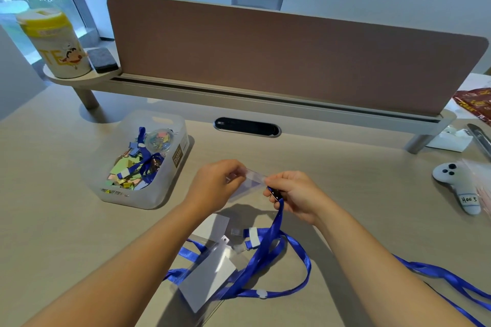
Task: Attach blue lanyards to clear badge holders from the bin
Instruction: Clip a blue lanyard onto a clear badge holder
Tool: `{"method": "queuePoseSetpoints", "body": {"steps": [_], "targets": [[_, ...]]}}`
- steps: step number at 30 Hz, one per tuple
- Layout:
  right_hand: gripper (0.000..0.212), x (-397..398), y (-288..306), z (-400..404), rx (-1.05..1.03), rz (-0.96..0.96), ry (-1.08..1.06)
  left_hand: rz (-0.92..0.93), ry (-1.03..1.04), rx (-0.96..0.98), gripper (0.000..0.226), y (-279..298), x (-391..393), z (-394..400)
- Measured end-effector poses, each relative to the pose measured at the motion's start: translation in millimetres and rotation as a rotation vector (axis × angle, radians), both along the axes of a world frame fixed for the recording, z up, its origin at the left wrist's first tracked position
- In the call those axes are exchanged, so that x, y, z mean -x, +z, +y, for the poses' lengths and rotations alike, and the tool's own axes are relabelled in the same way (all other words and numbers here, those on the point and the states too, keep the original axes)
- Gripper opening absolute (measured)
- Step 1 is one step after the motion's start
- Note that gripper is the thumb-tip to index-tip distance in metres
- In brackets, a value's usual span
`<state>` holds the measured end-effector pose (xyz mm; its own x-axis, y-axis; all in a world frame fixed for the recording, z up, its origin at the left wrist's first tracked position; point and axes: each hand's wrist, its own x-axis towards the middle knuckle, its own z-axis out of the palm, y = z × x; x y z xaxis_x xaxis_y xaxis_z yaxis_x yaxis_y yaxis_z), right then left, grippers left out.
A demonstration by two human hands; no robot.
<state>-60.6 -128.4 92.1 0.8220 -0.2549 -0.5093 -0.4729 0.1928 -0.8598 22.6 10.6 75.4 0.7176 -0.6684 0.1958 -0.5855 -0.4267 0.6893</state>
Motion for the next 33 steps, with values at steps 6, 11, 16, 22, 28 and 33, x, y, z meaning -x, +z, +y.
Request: {"method": "queuePoseSetpoints", "body": {"steps": [6, 11, 16, 22, 28, 33], "targets": [[0.017, -3.0, -2.3, 3.4, 0.127, -0.044, 0.014, 0.035, -0.017, -0.068, 0.038, 3.0, 2.2, -4.3], [0.021, -3.5, 1.4, 6.6, 0.248, -0.095, 0.041, -0.092, -0.138, -0.223, 0.043, 8.8, 4.2, -11.7], [0.018, -5.2, 4.0, 6.1, 0.376, -0.118, 0.035, -0.217, -0.155, -0.196, 0.034, 7.7, 0.9, -11.3], [0.018, -9.3, 8.0, 10.0, 0.472, -0.205, 0.058, -0.242, -0.203, -0.053, 0.030, 20.4, -8.3, -11.0], [0.020, -12.0, 34.3, 7.7, 0.445, -0.239, 0.112, 0.069, -0.136, 0.073, 0.015, 46.1, -15.7, -12.3], [0.022, -17.2, 62.2, 10.0, 0.456, -0.317, 0.123, 0.051, -0.115, 0.116, 0.012, 72.8, -18.2, -9.2]]}}
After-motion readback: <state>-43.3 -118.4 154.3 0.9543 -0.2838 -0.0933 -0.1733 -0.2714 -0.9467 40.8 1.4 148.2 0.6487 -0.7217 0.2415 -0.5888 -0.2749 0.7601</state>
